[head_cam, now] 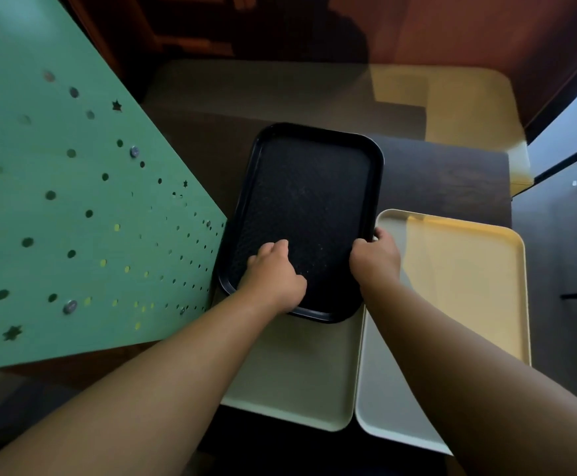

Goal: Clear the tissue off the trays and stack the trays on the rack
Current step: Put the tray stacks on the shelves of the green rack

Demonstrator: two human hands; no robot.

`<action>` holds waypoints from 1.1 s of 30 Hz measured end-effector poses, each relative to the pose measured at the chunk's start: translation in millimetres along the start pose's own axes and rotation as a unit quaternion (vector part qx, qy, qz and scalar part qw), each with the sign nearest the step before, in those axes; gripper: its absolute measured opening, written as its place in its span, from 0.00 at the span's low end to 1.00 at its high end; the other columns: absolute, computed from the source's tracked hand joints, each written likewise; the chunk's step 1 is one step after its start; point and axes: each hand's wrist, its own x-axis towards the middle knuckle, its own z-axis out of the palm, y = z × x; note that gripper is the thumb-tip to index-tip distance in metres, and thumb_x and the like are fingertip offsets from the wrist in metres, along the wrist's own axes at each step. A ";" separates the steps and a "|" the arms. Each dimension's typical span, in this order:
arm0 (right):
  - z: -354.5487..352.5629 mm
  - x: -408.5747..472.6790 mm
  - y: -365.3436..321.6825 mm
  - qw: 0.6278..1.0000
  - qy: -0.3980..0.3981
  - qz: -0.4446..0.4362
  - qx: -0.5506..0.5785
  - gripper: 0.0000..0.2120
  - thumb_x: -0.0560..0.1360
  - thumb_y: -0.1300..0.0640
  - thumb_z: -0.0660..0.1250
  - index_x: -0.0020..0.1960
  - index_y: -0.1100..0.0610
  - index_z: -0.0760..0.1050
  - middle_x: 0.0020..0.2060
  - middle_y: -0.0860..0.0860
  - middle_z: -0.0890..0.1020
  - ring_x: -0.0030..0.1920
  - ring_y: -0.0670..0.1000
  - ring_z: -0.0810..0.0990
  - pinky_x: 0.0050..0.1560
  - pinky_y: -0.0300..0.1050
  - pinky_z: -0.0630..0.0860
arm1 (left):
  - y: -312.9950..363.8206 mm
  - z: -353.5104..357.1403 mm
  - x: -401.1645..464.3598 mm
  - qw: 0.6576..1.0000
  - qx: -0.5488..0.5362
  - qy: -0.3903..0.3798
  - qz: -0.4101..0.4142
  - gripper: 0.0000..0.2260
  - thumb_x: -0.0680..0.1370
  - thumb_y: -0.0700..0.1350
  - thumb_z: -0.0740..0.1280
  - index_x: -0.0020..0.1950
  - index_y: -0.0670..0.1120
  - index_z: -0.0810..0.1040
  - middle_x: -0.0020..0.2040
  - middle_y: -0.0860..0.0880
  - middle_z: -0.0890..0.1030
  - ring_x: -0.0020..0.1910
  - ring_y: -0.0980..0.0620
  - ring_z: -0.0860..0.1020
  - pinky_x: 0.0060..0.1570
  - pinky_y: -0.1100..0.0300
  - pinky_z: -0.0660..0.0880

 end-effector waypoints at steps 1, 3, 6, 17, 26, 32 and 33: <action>-1.2 0.8 -2.6 1.000 -0.004 0.003 -0.014 0.22 0.74 0.54 0.62 0.68 0.52 0.75 0.58 0.53 0.82 0.55 0.57 0.81 0.60 0.56 0.81 | -0.7 -1.5 -0.4 1.000 0.002 -0.004 0.002 0.34 0.79 0.47 0.63 0.82 0.49 0.52 0.82 0.49 0.55 0.77 0.43 0.59 0.70 0.48 0.66; -5.2 2.8 -8.6 0.999 -0.012 0.016 -0.032 0.15 0.76 0.54 0.63 0.59 0.57 0.79 0.53 0.56 0.83 0.50 0.58 0.83 0.55 0.53 0.82 | -2.4 -4.6 -1.7 1.000 0.004 -0.012 0.005 0.34 0.78 0.47 0.63 0.82 0.49 0.52 0.82 0.50 0.55 0.77 0.44 0.60 0.70 0.48 0.66; -13.2 1.6 -17.6 0.999 -0.027 0.040 -0.013 0.10 0.77 0.56 0.64 0.49 0.61 0.80 0.46 0.58 0.83 0.46 0.59 0.83 0.47 0.50 0.81 | -3.1 -7.5 -8.2 1.000 -0.007 -0.029 0.008 0.35 0.78 0.47 0.64 0.82 0.50 0.52 0.82 0.50 0.55 0.75 0.44 0.65 0.71 0.49 0.68; -35.6 -34.9 -41.3 0.998 -0.041 -0.049 0.030 0.17 0.76 0.49 0.67 0.61 0.56 0.72 0.50 0.55 0.79 0.50 0.53 0.79 0.40 0.49 0.76 | -6.7 -28.3 -39.8 0.999 0.002 0.030 -0.022 0.33 0.77 0.48 0.66 0.80 0.48 0.56 0.77 0.44 0.62 0.71 0.41 0.68 0.68 0.45 0.70; -89.8 -145.9 -25.6 0.991 0.055 -0.057 0.108 0.17 0.73 0.57 0.67 0.55 0.69 0.80 0.43 0.62 0.81 0.45 0.59 0.83 0.42 0.53 0.76 | -19.7 -59.3 -79.1 0.993 0.035 0.105 0.036 0.36 0.76 0.50 0.65 0.80 0.44 0.52 0.78 0.40 0.57 0.73 0.38 0.62 0.69 0.46 0.65; -132.6 -235.2 -10.2 0.976 0.085 -0.059 0.190 0.07 0.75 0.67 0.66 0.51 0.70 0.77 0.40 0.62 0.81 0.37 0.60 0.83 0.42 0.53 0.79 | -14.0 -93.8 -121.2 0.996 -0.006 0.048 0.079 0.29 0.75 0.49 0.65 0.72 0.44 0.58 0.66 0.38 0.72 0.54 0.40 0.77 0.50 0.52 0.75; -138.5 -242.7 -8.4 0.974 0.089 -0.056 0.201 0.06 0.76 0.67 0.66 0.49 0.70 0.78 0.40 0.62 0.81 0.35 0.58 0.84 0.39 0.51 0.80 | -11.3 -99.1 -133.9 0.995 0.007 0.037 0.088 0.28 0.74 0.49 0.65 0.71 0.44 0.59 0.63 0.38 0.74 0.54 0.40 0.78 0.52 0.51 0.77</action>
